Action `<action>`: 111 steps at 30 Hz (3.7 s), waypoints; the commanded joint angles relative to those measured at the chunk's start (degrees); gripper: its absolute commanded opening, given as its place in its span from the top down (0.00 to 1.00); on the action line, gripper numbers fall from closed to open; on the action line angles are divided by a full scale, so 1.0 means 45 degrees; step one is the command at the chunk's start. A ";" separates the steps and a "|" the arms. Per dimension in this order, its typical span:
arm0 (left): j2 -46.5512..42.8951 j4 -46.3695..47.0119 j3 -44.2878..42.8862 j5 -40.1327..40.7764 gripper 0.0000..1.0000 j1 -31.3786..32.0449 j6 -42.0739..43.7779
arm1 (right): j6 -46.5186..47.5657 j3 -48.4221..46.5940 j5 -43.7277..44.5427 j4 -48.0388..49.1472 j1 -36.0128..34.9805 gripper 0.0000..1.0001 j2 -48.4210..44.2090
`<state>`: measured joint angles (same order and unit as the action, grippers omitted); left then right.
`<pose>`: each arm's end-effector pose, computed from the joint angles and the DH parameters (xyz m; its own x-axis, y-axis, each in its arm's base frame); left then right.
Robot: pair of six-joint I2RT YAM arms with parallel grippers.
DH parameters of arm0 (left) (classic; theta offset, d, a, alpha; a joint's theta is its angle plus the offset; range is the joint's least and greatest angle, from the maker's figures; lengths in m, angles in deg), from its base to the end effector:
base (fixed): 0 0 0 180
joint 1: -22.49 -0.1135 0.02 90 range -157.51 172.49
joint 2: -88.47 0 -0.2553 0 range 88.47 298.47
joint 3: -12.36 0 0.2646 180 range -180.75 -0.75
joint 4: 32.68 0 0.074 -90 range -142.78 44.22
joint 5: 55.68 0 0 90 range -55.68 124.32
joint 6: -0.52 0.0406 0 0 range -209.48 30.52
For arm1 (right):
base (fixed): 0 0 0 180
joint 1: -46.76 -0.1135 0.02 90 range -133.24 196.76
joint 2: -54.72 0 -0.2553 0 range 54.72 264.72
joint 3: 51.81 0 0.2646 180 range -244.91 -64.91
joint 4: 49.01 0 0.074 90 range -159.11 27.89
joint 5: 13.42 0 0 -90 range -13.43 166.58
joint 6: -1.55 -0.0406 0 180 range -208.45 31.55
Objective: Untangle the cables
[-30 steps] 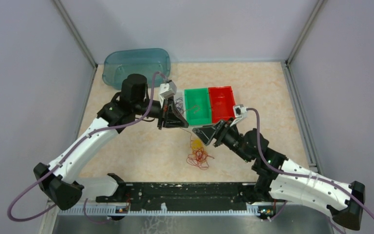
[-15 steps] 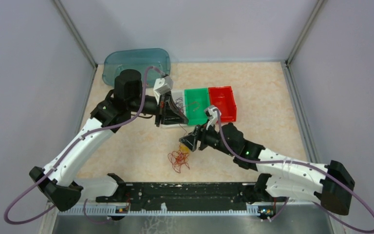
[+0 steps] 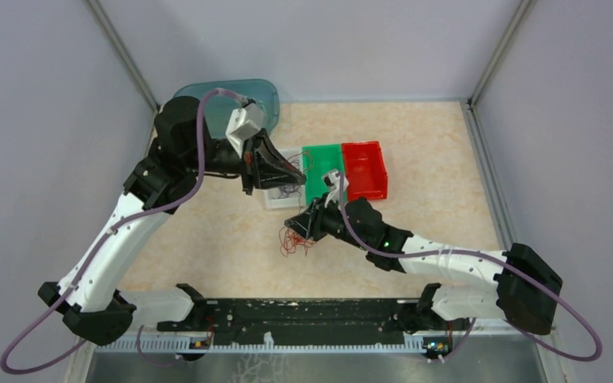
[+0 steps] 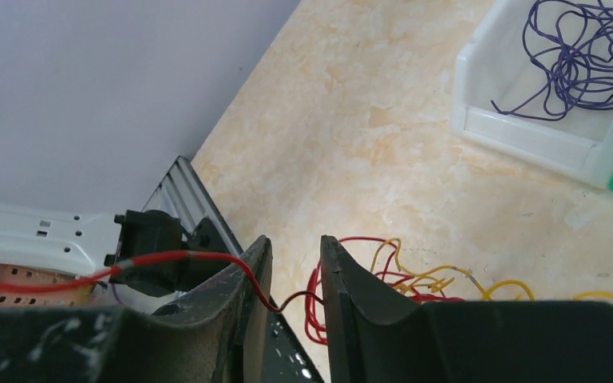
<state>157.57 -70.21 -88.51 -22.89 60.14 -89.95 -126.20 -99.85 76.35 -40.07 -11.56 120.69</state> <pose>0.1766 -0.1794 0.4817 -0.0876 0.0620 -0.9942 0.9924 -0.0816 -0.0925 0.1474 0.2392 0.2473 -0.5872 0.2143 -0.7806 -0.6243 0.4940 0.6052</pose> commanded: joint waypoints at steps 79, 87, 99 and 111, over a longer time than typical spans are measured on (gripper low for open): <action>-0.1613 0.3967 -0.1618 0.2401 1.00 0.0115 0.4989 | 0.3367 -0.2973 0.0540 -0.2879 -0.1180 0.11 -0.4421; -0.1879 0.3994 -0.1101 0.2400 1.00 0.0109 0.4448 | 0.3023 -0.3616 -0.0366 -0.1871 -0.1179 0.27 -0.3004; -0.2064 0.3940 -0.1003 0.2257 1.00 0.0110 0.4276 | 0.3623 -0.4712 0.3417 -0.4086 -0.1179 0.38 -0.2523; -0.1995 0.4010 -0.1024 0.2205 1.00 0.0110 0.3988 | 0.3574 -0.4606 0.2141 -0.3307 -0.1181 0.37 -0.2356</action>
<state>148.83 -52.31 -93.39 -11.85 60.38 -70.74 -110.93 -118.30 88.02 -58.36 -16.50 110.33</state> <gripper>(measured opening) 0.008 0.630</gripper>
